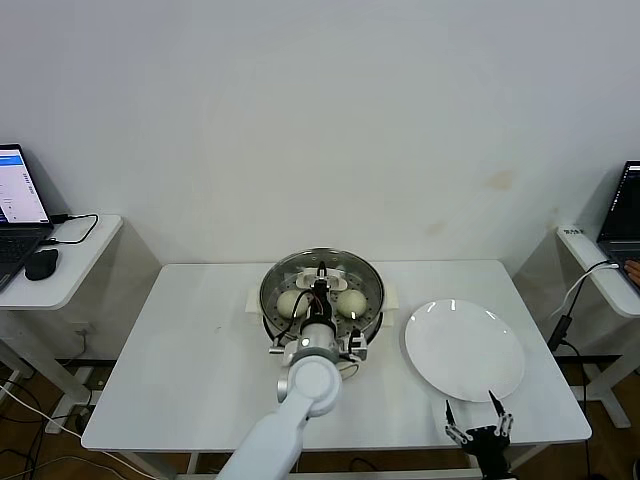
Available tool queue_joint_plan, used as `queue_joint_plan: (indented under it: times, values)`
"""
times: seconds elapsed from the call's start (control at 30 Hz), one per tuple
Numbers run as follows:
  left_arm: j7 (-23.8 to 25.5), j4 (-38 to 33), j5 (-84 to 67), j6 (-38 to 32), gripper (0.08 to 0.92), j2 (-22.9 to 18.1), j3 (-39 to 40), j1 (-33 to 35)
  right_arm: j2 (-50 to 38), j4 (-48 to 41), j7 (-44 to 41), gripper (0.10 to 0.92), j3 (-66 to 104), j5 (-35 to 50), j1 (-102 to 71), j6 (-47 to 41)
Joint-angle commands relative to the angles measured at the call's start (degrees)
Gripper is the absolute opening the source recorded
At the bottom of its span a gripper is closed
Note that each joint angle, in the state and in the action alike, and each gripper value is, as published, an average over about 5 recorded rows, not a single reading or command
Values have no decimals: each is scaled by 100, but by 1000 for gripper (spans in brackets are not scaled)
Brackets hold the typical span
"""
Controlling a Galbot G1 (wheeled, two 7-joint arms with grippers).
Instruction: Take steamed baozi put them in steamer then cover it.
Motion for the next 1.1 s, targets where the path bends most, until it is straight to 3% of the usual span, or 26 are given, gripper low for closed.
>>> queue_joint_plan:
  times: [0.03, 0.17, 0.5, 0.8, 0.9, 1.03, 1.1]
  values:
    - [-6, -100, -137, 22, 129, 10, 12, 58, -4, -7, -9, 823, -14, -3, 3, -2]
    - [-5, -311, -204, 42, 195, 66, 30, 150, -2, -11, -16, 823, -22, -20, 3, -7]
    - [-125, -1454, -592, 43, 487, 481, 53, 774, 12, 51, -16, 823, -35, -76, -62, -16]
    - [-1088, -2912, -2627, -167, 744, 1067, -501, 1905, -76, 53, -22, 823, 9, 43, -128, 3]
    - [-1779, -3264, -4310, -879, 804, 1250, -1162, 2486, -119, 75, -43, 823, -56, 299, -147, 60]
    - [-2601, -3101, -6875, -2783, 821, 1508, -2448, 3505, -351, 218, -109, 823, -283, 905, -280, 127]
    - [-2903, -2978, -7751, -3393, 822, 1569, -2994, 3919, -535, 295, -127, 823, -377, 1144, -372, 187]
